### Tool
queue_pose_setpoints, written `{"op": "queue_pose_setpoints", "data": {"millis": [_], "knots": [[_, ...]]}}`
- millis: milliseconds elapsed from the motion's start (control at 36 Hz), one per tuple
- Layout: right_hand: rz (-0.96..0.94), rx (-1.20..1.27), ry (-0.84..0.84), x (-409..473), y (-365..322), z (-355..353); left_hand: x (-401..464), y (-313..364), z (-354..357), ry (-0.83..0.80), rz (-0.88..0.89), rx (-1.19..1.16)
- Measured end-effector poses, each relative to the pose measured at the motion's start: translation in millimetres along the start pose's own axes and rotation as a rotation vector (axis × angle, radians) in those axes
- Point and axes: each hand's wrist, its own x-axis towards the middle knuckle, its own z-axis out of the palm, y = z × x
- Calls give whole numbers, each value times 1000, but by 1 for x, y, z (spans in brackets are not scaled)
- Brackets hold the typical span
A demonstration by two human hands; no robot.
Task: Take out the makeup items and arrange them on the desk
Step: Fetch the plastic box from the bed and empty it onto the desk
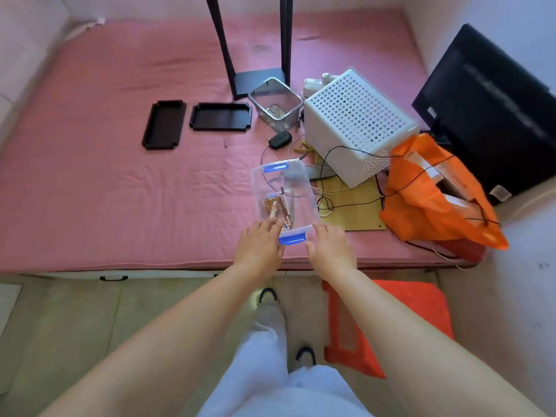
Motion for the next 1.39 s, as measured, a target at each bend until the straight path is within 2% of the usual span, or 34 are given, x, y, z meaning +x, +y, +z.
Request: {"op": "queue_pose_setpoints", "data": {"millis": [361,583,667,861,1000,1111,1278,1389], "knots": [[212,178,-197,126,-8,41,133,-60,25,-280,-50,-96],[243,124,-406,199,-1,80,203,-80,73,-401,-128,-221],[255,109,-470,226,3,102,226,-84,92,-405,-228,-319],[258,90,-486,283,13,154,263,-87,142,-437,-451,-479],[192,-55,-463,317,26,178,288,-88,169,-391,-493,-434],[204,-87,-438,340,28,195,308,-92,188,-430,-561,-385],[274,-70,-383,362,30,213,322,-89,213,-442,-624,-331],[347,25,-370,372,28,217,325,-88,223,-445,-652,-351]]}}
